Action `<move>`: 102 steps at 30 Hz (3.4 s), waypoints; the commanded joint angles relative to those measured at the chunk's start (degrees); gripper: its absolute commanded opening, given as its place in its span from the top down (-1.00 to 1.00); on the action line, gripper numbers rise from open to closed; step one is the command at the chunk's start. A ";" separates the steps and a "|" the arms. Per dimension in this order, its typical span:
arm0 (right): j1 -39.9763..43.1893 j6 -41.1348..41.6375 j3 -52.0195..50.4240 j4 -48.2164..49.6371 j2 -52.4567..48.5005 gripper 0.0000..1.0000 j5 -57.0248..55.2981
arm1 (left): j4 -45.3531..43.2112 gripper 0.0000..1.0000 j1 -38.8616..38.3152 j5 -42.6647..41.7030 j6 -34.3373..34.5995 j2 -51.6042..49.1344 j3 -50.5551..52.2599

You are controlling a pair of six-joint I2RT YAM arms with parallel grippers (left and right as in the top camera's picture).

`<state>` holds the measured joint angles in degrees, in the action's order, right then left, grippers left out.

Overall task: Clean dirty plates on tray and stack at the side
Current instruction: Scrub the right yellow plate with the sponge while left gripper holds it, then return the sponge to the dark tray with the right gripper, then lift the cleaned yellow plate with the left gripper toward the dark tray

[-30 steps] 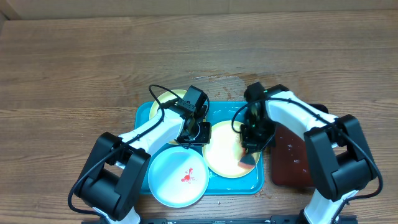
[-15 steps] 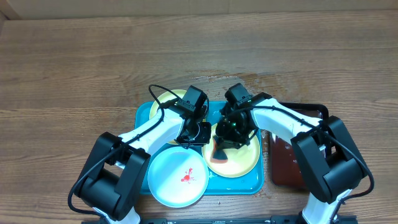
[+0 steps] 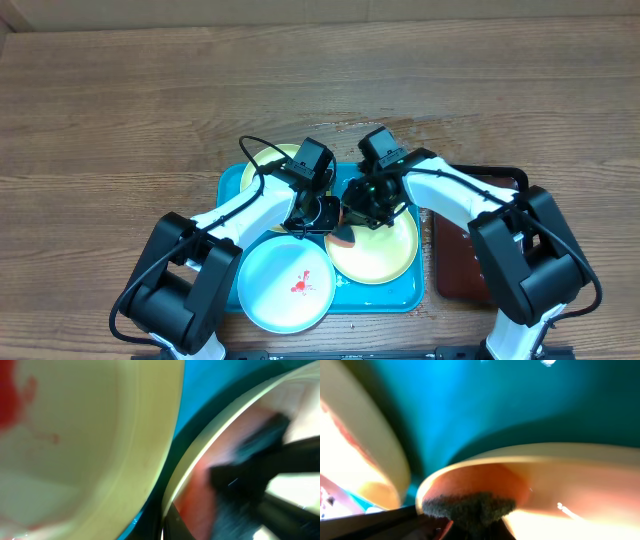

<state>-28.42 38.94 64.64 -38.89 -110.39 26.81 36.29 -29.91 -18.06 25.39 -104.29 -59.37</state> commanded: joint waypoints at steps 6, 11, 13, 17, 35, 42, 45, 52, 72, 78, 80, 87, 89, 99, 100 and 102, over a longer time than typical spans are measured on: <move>10.51 -4.33 -1.20 -7.15 -1.51 0.92 -17.46 | -0.17 0.92 -0.09 -0.33 1.46 -1.01 0.20; 12.04 -10.84 -1.20 -11.21 -1.51 0.92 -16.87 | -0.13 0.92 -0.09 0.63 1.79 -1.01 0.20; 11.47 -13.57 -1.20 -12.66 -1.49 0.92 -15.98 | -0.15 0.91 -0.09 0.55 1.97 -1.01 0.20; 9.29 -20.74 -1.18 -14.38 -0.94 0.92 -9.90 | -0.42 0.92 -0.09 0.46 2.36 -1.01 0.20; 4.59 -24.20 0.07 -20.70 20.57 0.92 -7.13 | -0.59 0.92 -0.09 0.46 2.47 -1.01 0.20; 5.64 -8.55 6.78 -38.45 25.70 0.92 -35.93 | -0.59 0.92 -0.11 0.46 2.47 -1.01 0.20; 8.72 -7.39 6.60 -40.02 25.51 0.92 -39.06 | -0.59 0.92 -0.04 0.48 2.45 -1.01 0.20; 22.27 -10.86 3.91 -33.86 24.68 0.92 -36.48 | -0.55 0.92 -0.04 0.46 1.81 -1.01 0.20; 32.57 -17.97 -7.43 -21.16 17.05 0.85 -23.02 | -0.61 0.92 -0.04 0.48 1.42 -1.01 0.20; 32.57 -18.08 -7.43 -21.16 16.61 -1.00 -23.02 | -0.61 0.92 -0.04 0.48 1.09 -1.01 0.20; 32.57 -18.29 -7.15 -21.27 16.61 -1.00 -23.02 | -0.61 0.92 -0.04 0.46 0.72 -1.01 0.20; 32.57 -19.15 2.43 -29.05 16.83 -1.00 -22.60 | -0.15 0.92 -0.07 -1.14 -0.15 -0.22 -2.78; 32.57 -19.28 6.40 -31.52 17.07 -1.00 -22.60 | 0.09 0.92 -0.07 -1.44 -0.15 0.39 -4.22; 32.57 -19.52 29.16 -44.87 17.18 -1.00 -22.60 | 3.82 0.92 -0.11 -1.49 -0.11 4.48 -8.31; 32.57 -19.52 30.56 -45.66 17.18 -1.00 -22.60 | 3.93 0.92 -0.11 -1.51 -0.11 4.85 -8.31; 32.57 -19.54 33.55 -47.47 17.18 -1.00 -22.62 | 4.07 0.92 -0.11 -1.64 -0.11 5.99 -8.31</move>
<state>4.10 19.62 93.76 -85.08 -94.04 4.12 40.05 -29.91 -18.48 26.41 -101.47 -66.17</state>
